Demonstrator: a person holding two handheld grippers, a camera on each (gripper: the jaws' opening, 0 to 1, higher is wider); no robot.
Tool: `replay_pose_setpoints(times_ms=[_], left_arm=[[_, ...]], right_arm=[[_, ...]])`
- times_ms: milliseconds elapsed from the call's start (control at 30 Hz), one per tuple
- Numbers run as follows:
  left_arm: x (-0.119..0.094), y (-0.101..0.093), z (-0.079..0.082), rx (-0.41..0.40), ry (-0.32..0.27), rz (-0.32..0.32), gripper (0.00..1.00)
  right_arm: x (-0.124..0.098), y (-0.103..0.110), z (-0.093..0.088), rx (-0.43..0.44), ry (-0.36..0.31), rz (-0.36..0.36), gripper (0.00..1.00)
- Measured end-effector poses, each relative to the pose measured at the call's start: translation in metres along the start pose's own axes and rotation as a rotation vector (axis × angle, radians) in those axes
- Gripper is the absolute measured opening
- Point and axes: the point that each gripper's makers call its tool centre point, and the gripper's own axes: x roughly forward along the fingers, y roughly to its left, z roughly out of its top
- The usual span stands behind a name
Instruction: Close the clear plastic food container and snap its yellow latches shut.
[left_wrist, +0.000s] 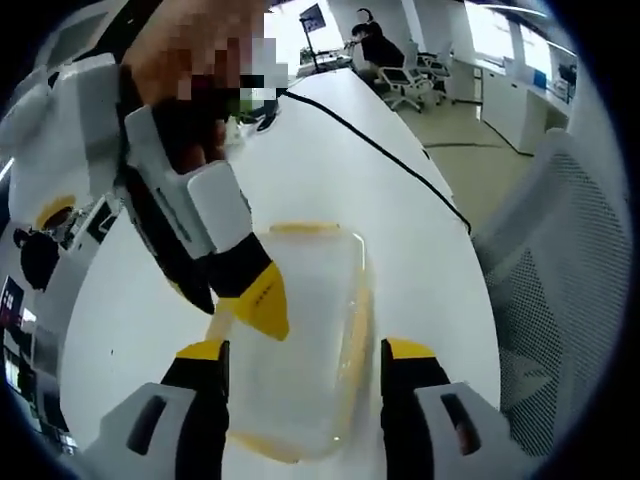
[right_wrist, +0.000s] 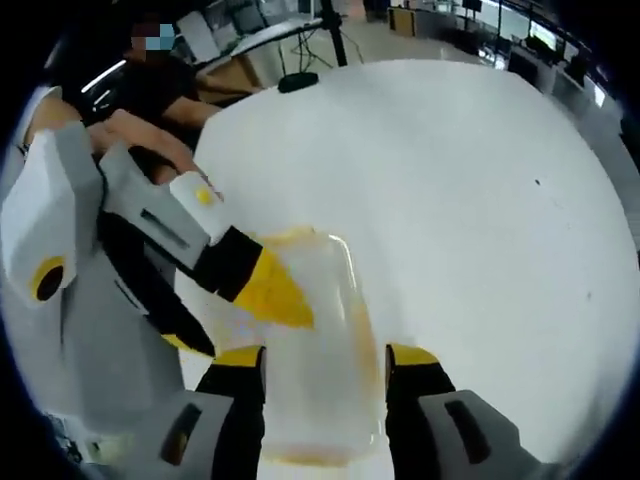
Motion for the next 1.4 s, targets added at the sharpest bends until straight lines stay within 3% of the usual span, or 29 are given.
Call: replay_pose_setpoints(times_ms=[100,200,600,733,1100,1400], left_arm=[[-0.002,0.002,-0.003,0.000,0.004,-0.004,0.64],[-0.005,0.003,-0.009,0.006,0.019,-0.003,0.65],[-0.009,0.013,-0.015,0.022,0.014,-0.003,0.76],[-0.009,0.016,-0.017,0.038,0.019,-0.007,0.80],[0.001,0.022,-0.025,0.051,0.046,-0.027,0.89],[0.014,0.021,-0.032,0.052,0.080,-0.063,0.91]], right_arm=[[-0.006,0.004,-0.002,-0.016,-0.017,-0.013,0.52],[-0.010,0.002,-0.010,-0.102,0.024,-0.055,0.55],[-0.021,0.020,-0.026,-0.144,0.023,-0.096,0.64],[-0.020,0.023,-0.034,-0.175,0.049,-0.109,0.67],[-0.012,0.025,-0.044,-0.195,0.035,-0.138,0.76],[-0.004,0.020,-0.053,-0.202,0.042,-0.176,0.83]])
